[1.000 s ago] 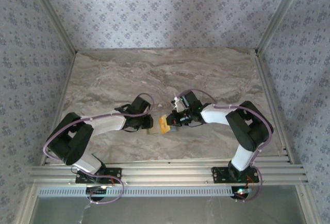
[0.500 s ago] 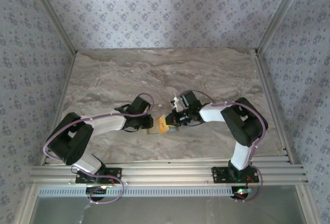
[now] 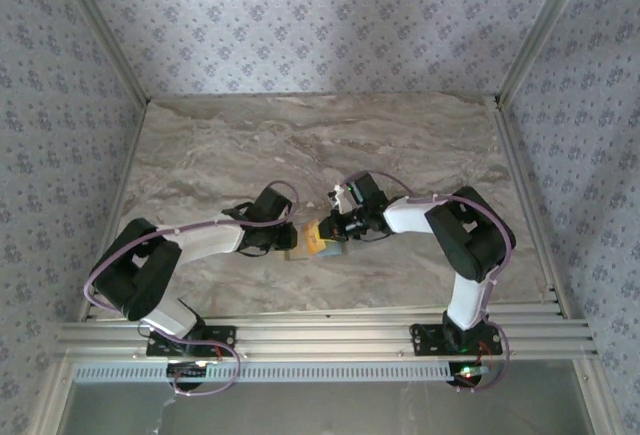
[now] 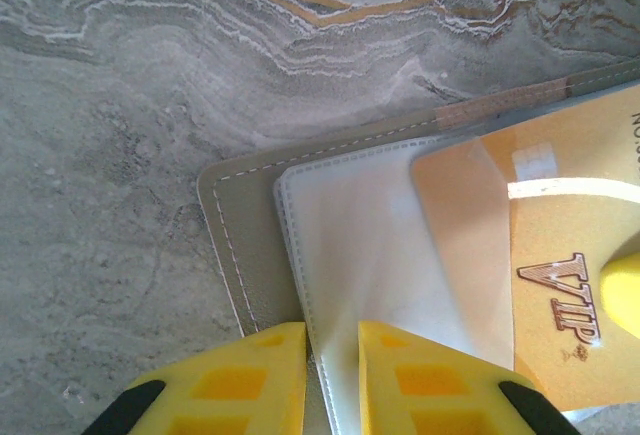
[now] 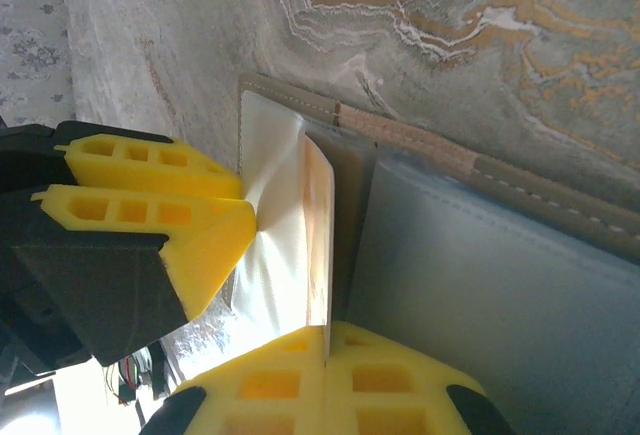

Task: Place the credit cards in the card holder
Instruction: Insert the credit card into the card slot.

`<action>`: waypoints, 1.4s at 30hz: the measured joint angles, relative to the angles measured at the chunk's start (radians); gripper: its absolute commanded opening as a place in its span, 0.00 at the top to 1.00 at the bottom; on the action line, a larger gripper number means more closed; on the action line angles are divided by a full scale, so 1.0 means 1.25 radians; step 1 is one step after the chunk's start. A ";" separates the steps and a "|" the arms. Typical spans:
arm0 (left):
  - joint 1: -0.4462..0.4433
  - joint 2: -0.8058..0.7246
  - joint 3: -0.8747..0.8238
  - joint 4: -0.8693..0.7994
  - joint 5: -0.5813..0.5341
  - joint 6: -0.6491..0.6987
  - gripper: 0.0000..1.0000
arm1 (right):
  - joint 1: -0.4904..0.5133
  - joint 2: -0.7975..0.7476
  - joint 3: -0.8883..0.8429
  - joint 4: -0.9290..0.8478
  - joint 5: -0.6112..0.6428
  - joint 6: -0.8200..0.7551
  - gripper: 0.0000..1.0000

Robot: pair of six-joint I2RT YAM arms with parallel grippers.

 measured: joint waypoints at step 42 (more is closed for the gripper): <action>0.001 0.004 -0.001 0.011 0.007 0.002 0.81 | 0.082 0.013 0.042 -0.013 0.105 0.033 0.67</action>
